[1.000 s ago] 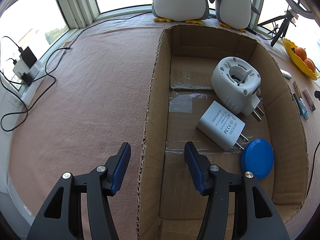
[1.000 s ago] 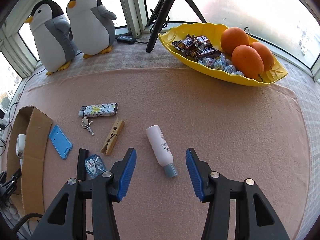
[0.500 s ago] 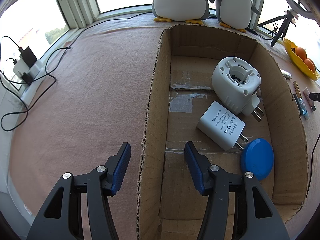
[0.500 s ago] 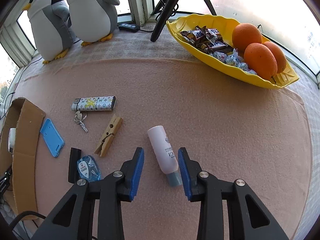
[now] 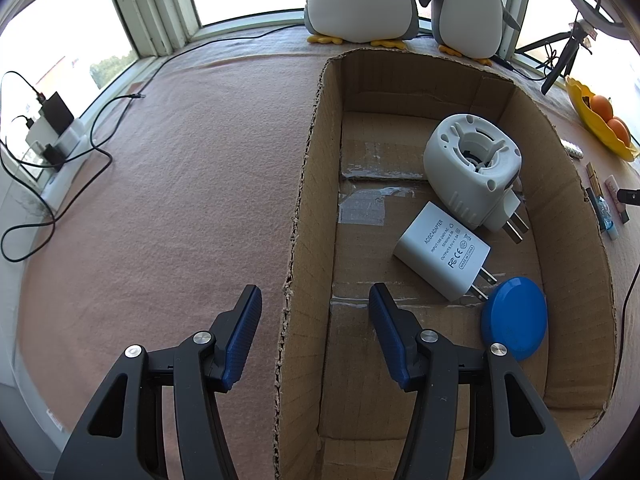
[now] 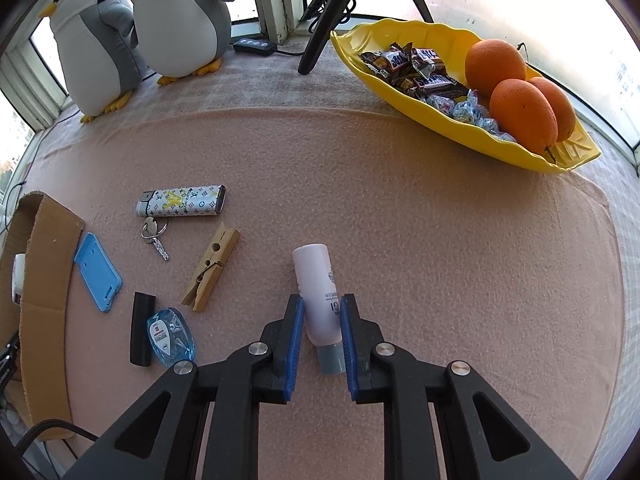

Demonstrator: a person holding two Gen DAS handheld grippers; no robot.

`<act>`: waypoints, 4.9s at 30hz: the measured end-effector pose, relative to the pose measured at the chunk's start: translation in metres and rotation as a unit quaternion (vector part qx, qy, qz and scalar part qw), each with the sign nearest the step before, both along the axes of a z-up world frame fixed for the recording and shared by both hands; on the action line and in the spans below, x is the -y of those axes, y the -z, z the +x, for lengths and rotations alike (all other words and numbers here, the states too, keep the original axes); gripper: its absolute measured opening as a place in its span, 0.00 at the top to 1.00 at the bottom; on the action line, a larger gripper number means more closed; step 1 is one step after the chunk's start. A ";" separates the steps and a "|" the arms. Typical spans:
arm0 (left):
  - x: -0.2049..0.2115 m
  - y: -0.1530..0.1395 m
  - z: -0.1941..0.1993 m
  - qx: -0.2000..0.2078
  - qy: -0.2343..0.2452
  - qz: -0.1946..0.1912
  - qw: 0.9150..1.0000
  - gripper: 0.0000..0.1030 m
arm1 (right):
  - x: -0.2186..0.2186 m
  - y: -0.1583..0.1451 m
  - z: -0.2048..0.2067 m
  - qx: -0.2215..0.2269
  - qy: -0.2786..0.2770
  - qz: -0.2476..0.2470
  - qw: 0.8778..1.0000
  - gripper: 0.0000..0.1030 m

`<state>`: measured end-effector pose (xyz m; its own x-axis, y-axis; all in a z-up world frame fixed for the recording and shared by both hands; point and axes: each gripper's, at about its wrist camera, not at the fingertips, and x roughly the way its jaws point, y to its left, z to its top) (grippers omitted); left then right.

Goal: Organize rigid objects
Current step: 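Move the right gripper to the pink lotion bottle and grasp it, then lift the pink lotion bottle with the right gripper and carry it toward the box, then lower the lotion bottle into the box and open the right gripper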

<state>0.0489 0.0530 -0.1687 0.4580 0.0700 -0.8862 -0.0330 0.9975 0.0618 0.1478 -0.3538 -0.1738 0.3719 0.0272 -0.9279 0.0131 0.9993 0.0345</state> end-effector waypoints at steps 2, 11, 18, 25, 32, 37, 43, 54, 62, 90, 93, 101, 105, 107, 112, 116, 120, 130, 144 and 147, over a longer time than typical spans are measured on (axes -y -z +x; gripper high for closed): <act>0.000 0.000 0.000 0.000 0.000 0.000 1.000 0.46 | 0.000 0.000 0.000 0.000 0.000 0.000 1.000 0.84; 0.000 0.000 0.000 0.000 0.000 0.000 1.000 0.46 | -0.002 -0.008 -0.008 0.010 0.003 0.008 1.000 0.97; 0.000 0.000 0.000 0.000 0.000 0.000 1.000 0.46 | -0.004 -0.007 -0.007 0.009 -0.003 0.010 1.000 0.98; 0.000 0.000 0.000 0.000 0.000 0.000 1.000 0.46 | -0.010 -0.007 -0.002 0.002 -0.022 0.009 1.000 0.98; 0.000 0.000 0.000 0.000 0.000 -0.001 1.000 0.46 | -0.010 -0.007 0.002 -0.002 -0.023 0.003 1.000 0.97; 0.000 0.000 0.000 0.000 0.000 0.000 1.000 0.46 | -0.010 -0.005 0.006 -0.009 -0.026 0.005 1.000 0.90; 0.000 0.000 0.000 0.000 0.000 0.000 1.000 0.46 | -0.013 -0.003 0.008 -0.013 -0.031 0.008 0.999 0.87; 0.001 0.001 -0.001 0.000 -0.001 -0.002 1.000 0.46 | -0.017 -0.001 0.016 -0.019 -0.043 0.009 0.999 0.80; 0.001 0.001 -0.001 0.000 -0.001 -0.002 1.000 0.46 | -0.016 0.003 0.021 -0.021 -0.040 -0.001 0.999 0.74; 0.001 0.002 -0.001 0.000 -0.001 -0.003 1.000 0.46 | -0.029 -0.014 -0.001 0.010 -0.041 0.009 0.999 0.82; 0.001 0.002 0.000 0.000 -0.001 -0.003 1.000 0.46 | -0.046 -0.031 -0.009 0.025 -0.060 0.017 0.998 0.82; 0.001 0.002 0.000 0.000 -0.001 -0.003 1.000 0.46 | -0.111 -0.065 -0.034 0.049 -0.136 0.035 0.989 0.82; 0.001 0.002 0.000 0.000 -0.001 -0.003 1.000 0.46 | -0.142 -0.072 -0.046 0.054 -0.173 0.047 0.982 0.82; 0.002 0.002 0.000 0.001 -0.001 -0.003 1.000 0.46 | -0.159 -0.075 -0.053 0.056 -0.193 0.048 0.978 0.82; 0.002 0.002 0.000 0.001 -0.001 -0.002 1.000 0.46 | -0.200 -0.076 -0.074 0.056 -0.247 0.053 0.966 0.82; 0.002 0.002 0.000 0.001 -0.001 -0.003 1.000 0.46 | -0.230 -0.073 -0.088 0.051 -0.282 0.054 0.957 0.82; 0.002 0.002 0.000 0.001 -0.001 -0.003 1.000 0.46 | -0.251 -0.066 -0.095 0.045 -0.301 0.059 0.951 0.82; 0.002 0.001 0.000 0.001 -0.001 -0.003 1.000 0.46 | -0.277 -0.061 -0.109 0.050 -0.328 0.052 0.942 0.67; 0.002 0.000 0.002 0.002 -0.001 -0.004 1.000 0.46 | -0.266 -0.069 -0.110 0.066 -0.311 0.057 0.946 0.51; 0.002 0.000 0.001 0.002 -0.001 -0.004 1.000 0.46 | -0.256 -0.071 -0.110 0.069 -0.300 0.057 0.950 0.51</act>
